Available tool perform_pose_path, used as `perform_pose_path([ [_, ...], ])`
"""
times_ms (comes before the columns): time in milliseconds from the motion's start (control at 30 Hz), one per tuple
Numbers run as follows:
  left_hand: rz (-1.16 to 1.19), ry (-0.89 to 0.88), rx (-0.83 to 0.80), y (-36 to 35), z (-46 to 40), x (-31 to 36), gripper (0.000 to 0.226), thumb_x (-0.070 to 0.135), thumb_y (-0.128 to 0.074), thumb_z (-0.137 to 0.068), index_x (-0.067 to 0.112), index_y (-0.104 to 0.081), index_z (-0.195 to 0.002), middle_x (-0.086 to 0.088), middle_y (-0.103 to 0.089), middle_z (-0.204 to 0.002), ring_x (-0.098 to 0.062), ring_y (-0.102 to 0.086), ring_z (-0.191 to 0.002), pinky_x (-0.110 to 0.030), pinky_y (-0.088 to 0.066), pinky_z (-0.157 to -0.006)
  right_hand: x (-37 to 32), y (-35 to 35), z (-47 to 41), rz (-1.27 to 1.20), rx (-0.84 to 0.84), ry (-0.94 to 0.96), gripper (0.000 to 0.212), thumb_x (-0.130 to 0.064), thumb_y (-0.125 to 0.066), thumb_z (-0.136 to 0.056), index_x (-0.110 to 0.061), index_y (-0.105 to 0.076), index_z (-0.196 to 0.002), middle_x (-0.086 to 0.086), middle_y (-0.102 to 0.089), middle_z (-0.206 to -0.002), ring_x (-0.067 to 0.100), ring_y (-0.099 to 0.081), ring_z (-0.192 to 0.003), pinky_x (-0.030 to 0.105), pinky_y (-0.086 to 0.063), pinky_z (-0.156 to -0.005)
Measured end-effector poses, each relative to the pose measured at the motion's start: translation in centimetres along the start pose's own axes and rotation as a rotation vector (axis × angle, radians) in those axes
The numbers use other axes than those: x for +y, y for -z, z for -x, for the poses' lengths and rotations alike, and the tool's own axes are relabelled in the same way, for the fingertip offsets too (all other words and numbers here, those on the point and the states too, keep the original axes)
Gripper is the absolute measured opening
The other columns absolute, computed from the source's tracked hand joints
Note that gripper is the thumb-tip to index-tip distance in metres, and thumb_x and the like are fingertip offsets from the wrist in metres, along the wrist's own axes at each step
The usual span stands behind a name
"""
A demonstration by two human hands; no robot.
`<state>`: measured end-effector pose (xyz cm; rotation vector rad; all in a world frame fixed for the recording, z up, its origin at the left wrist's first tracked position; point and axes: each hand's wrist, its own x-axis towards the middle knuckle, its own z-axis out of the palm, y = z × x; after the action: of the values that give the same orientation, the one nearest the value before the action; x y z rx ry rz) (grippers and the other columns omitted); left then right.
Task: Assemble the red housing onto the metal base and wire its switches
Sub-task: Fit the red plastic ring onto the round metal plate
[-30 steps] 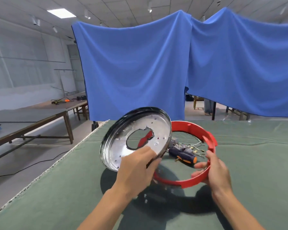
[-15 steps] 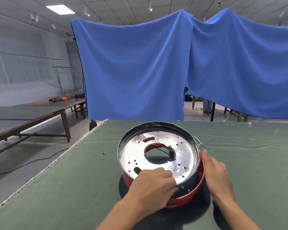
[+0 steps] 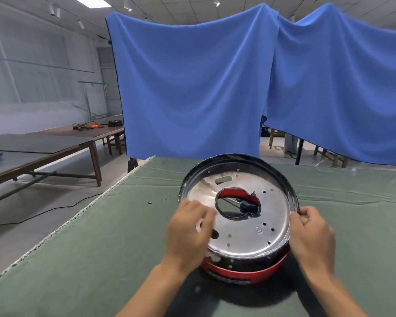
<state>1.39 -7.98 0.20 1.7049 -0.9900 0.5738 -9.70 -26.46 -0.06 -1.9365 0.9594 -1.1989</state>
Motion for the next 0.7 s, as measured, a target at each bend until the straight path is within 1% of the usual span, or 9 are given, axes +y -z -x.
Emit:
perform_pose_path([
  [67, -0.014, 0.180, 0.136, 0.6, -0.5, -1.1, 0.027, 0.021, -0.054, -0.092, 0.016, -0.069, -0.070, 0.010, -0.058, -0.070, -0.011, -0.051, -0.080, -0.012, -0.038, -0.068, 0.2, -0.1, -0.1, -0.034, 0.016, 0.025, 0.007, -0.011, -0.050, -0.090, -0.012, -0.055, -0.084, 0.003, -0.057, -0.063, 0.031, -0.049, -0.067, 0.036, -0.032, -0.060],
  [133, -0.049, 0.276, 0.202, 1.1, -0.7, -1.9, 0.022, 0.013, -0.058, -0.091, 0.020, -0.069, -0.074, 0.011, -0.057, -0.076, -0.011, -0.050, -0.085, -0.014, -0.039, -0.070, 0.3, -0.1, -0.1, -0.049, 0.013, 0.040, 0.008, -0.012, -0.049, -0.090, -0.011, -0.054, -0.085, 0.002, -0.055, -0.058, 0.030, -0.049, -0.064, 0.036, -0.032, -0.058],
  [167, -0.048, 0.316, 0.219, 1.2, -0.7, -2.2, 0.019, 0.012, -0.059, -0.090, 0.021, -0.068, -0.077, 0.011, -0.057, -0.080, -0.012, -0.050, -0.088, -0.020, -0.042, -0.072, 0.4, -0.1, -0.1, -0.054, 0.012, 0.049, 0.009, -0.014, -0.047, -0.090, -0.011, -0.054, -0.085, 0.003, -0.054, -0.056, 0.028, -0.049, -0.062, 0.036, -0.033, -0.056],
  [267, -0.057, 0.451, 0.215, 1.2, -0.6, -3.2, 0.011, 0.016, -0.057, -0.088, 0.021, -0.064, -0.095, 0.009, -0.055, -0.092, -0.015, -0.054, -0.093, -0.033, -0.046, -0.077, 0.6, -0.1, 0.0, -0.069, 0.014, 0.050, 0.008, -0.010, -0.048, -0.090, -0.011, -0.053, -0.084, 0.005, -0.053, -0.052, 0.017, -0.049, -0.057, 0.027, -0.035, -0.052],
  [367, -0.085, 0.649, 0.114, 1.1, -0.7, -4.1, 0.020, 0.031, -0.052, -0.091, 0.019, -0.058, -0.107, 0.004, -0.056, -0.102, -0.017, -0.056, -0.093, -0.035, -0.046, -0.082, 0.5, 0.0, 0.2, -0.085, 0.006, 0.030, 0.008, -0.008, -0.046, -0.090, -0.010, -0.053, -0.087, 0.006, -0.052, -0.052, 0.015, -0.048, -0.056, 0.024, -0.034, -0.050],
  [433, -0.134, 0.756, -0.019, 1.2, -0.6, -4.4, 0.028, 0.042, -0.045, -0.093, 0.017, -0.057, -0.091, 0.000, -0.062, -0.094, -0.022, -0.059, -0.086, -0.038, -0.049, -0.081, 0.4, 0.1, 0.2, -0.092, 0.008, 0.015, 0.007, -0.008, -0.046, -0.090, -0.009, -0.053, -0.089, 0.005, -0.051, -0.053, 0.015, -0.047, -0.056, 0.025, -0.033, -0.050],
  [533, -0.080, 0.795, -0.144, 1.7, -0.4, -4.5, 0.045, 0.048, -0.042, -0.092, 0.015, -0.044, -0.061, -0.006, -0.057, -0.062, -0.027, -0.056, -0.062, -0.039, -0.050, -0.068, 0.5, 0.1, 0.3, -0.097, 0.024, 0.007, 0.007, -0.008, -0.045, -0.089, -0.009, -0.053, -0.089, 0.004, -0.051, -0.056, 0.012, -0.046, -0.057, 0.024, -0.033, -0.051],
  [600, 0.043, 0.802, -0.123, 1.9, -0.4, -4.3, 0.041, 0.039, -0.048, -0.092, 0.015, -0.044, -0.059, -0.007, -0.054, -0.056, -0.024, -0.053, -0.055, -0.040, -0.050, -0.061, 0.6, 0.0, 0.2, -0.108, 0.038, -0.002, 0.007, -0.008, -0.046, -0.089, -0.008, -0.053, -0.089, 0.003, -0.050, -0.056, 0.012, -0.045, -0.057, 0.024, -0.033, -0.051],
  [700, 0.313, 0.844, -0.039, 1.8, -0.5, -3.5, 0.031, 0.023, -0.052, -0.096, 0.010, -0.052, -0.067, -0.010, -0.057, -0.065, -0.024, -0.057, -0.057, -0.040, -0.055, -0.060, 0.9, 0.1, 0.0, -0.140, 0.077, -0.040, 0.007, -0.009, -0.046, -0.089, -0.008, -0.053, -0.090, 0.003, -0.051, -0.063, 0.027, -0.045, -0.065, 0.036, -0.029, -0.056],
])
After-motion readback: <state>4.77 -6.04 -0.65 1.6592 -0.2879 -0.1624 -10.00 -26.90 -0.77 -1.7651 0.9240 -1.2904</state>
